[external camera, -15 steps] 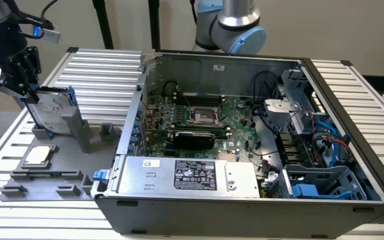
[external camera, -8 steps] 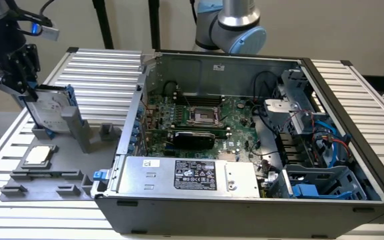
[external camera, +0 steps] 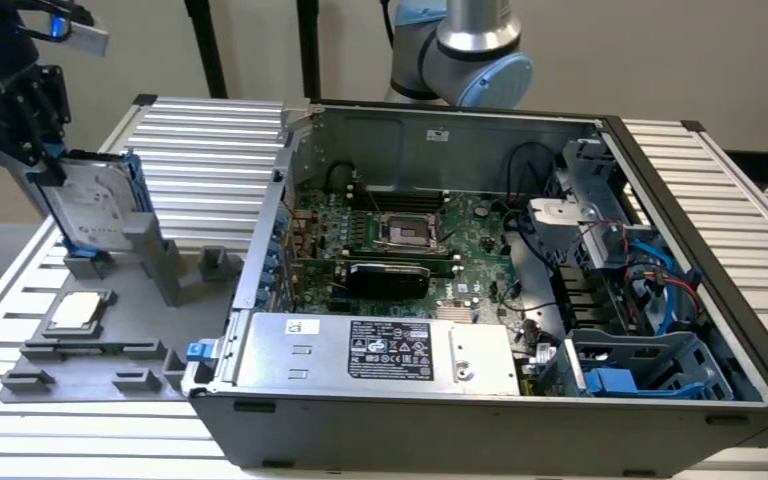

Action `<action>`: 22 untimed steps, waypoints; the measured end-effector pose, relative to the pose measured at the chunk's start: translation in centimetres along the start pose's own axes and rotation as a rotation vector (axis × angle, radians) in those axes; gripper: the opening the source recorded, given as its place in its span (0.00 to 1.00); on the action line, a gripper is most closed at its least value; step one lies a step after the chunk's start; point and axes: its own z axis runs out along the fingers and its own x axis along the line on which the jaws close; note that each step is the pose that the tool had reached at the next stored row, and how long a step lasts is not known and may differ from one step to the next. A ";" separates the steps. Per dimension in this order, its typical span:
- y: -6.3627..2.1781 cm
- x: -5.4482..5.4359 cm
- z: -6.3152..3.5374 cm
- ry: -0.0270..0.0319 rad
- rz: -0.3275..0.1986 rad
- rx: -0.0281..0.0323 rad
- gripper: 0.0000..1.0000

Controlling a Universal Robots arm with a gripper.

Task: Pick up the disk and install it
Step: 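Pick up the disk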

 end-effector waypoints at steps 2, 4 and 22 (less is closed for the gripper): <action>0.04 0.0 -0.89 0.0001 0.000 0.0007 0.33; 0.07 -0.1 -1.80 0.0001 0.000 0.0013 0.33; -1.88 -0.1 -9.42 -0.0010 0.000 0.0024 0.33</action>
